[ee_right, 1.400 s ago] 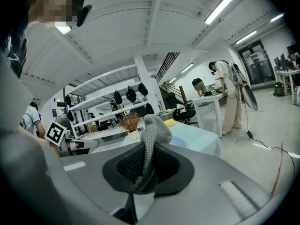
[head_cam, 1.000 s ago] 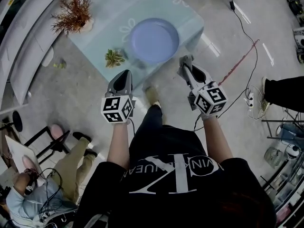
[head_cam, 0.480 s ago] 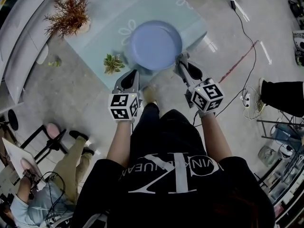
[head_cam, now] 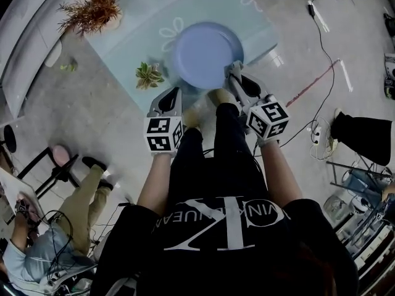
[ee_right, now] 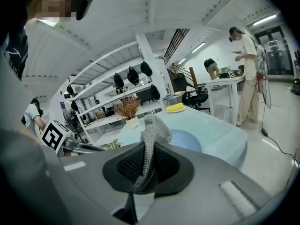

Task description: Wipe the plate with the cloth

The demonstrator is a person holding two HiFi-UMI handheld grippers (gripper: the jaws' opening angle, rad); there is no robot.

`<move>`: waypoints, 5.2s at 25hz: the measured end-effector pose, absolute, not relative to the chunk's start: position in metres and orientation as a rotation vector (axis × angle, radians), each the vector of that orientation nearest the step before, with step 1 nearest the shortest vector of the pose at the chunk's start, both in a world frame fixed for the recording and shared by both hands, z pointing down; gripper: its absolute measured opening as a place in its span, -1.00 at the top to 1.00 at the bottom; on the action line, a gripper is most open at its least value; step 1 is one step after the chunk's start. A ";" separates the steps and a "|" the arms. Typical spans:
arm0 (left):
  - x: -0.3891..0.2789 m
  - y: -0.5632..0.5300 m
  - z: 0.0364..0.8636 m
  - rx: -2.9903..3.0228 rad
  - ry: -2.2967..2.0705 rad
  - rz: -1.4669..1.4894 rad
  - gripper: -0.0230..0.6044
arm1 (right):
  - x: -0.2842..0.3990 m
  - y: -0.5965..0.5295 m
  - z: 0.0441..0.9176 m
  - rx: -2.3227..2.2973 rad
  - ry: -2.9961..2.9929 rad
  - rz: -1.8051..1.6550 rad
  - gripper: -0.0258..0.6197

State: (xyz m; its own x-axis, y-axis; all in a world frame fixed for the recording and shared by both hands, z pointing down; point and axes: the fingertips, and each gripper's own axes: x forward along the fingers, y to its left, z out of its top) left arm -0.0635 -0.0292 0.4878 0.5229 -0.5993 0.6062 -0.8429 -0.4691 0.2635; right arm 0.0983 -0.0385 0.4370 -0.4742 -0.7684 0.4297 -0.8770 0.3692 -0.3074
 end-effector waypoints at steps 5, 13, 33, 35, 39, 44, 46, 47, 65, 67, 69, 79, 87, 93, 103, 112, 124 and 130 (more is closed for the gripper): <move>-0.063 -0.028 0.489 2.159 -1.241 0.585 0.93 | 0.092 -0.051 0.443 1.337 -2.444 0.738 0.79; -0.057 -0.030 0.500 2.041 -1.338 0.565 0.93 | 0.079 -0.079 0.469 1.075 -2.401 0.656 0.79; -0.058 -0.062 0.545 1.862 -1.386 0.558 0.93 | -0.021 -0.100 0.574 0.276 -2.109 0.123 0.80; -0.057 -0.062 0.547 1.868 -1.384 0.571 0.93 | -0.032 -0.108 0.575 0.258 -2.106 0.078 0.80; -0.054 -0.063 0.548 1.874 -1.387 0.568 0.93 | -0.039 -0.130 0.576 0.260 -2.090 0.002 0.80; -0.055 -0.064 0.549 1.877 -1.404 0.574 0.93 | -0.032 -0.164 0.576 0.314 -2.061 -0.083 0.80; -0.055 -0.064 0.549 1.878 -1.408 0.563 0.93 | -0.025 -0.177 0.576 0.339 -2.043 -0.097 0.80; -0.055 -0.064 0.549 1.880 -1.409 0.560 0.93 | -0.021 -0.184 0.576 0.354 -2.033 -0.099 0.80; -0.055 -0.064 0.549 1.902 -1.376 0.572 0.93 | 0.098 -0.204 0.579 0.671 -1.809 -0.034 0.83; -0.055 -0.063 0.549 1.904 -1.367 0.572 0.93 | 0.106 -0.198 0.579 0.683 -1.802 -0.004 0.83; -0.055 -0.063 0.549 1.908 -1.357 0.575 0.93 | 0.113 -0.191 0.579 0.698 -1.797 0.033 0.83; -0.053 -0.064 0.549 1.928 -1.312 0.584 0.93 | 0.132 -0.143 0.580 0.725 -1.799 0.236 0.83; -0.053 -0.064 0.548 1.925 -1.280 0.571 0.93 | 0.113 -0.093 0.580 0.651 -1.832 0.336 0.83; -0.054 -0.064 0.550 1.913 -1.267 0.574 0.93 | 0.080 -0.065 0.581 0.520 -1.841 0.328 0.82; -0.054 -0.065 0.550 1.903 -1.267 0.573 0.93 | 0.005 -0.060 0.580 0.325 -1.944 0.249 0.81; -0.055 -0.064 0.550 1.903 -1.284 0.576 0.93 | -0.037 -0.097 0.579 0.272 -2.012 0.124 0.81; -0.055 -0.065 0.550 1.907 -1.294 0.573 0.93 | -0.026 -0.177 0.578 0.421 -1.981 0.007 0.81; -0.055 -0.065 0.549 1.903 -1.300 0.567 0.93 | 0.013 -0.207 0.579 0.553 -1.910 0.067 0.82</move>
State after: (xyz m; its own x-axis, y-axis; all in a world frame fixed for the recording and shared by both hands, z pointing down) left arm -0.0548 -0.0652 0.5494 0.3861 -0.5890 0.7099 -0.9210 -0.2036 0.3320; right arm 0.0132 -0.2071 0.5787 -0.2983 -0.3445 0.8901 -0.4062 0.8897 0.2082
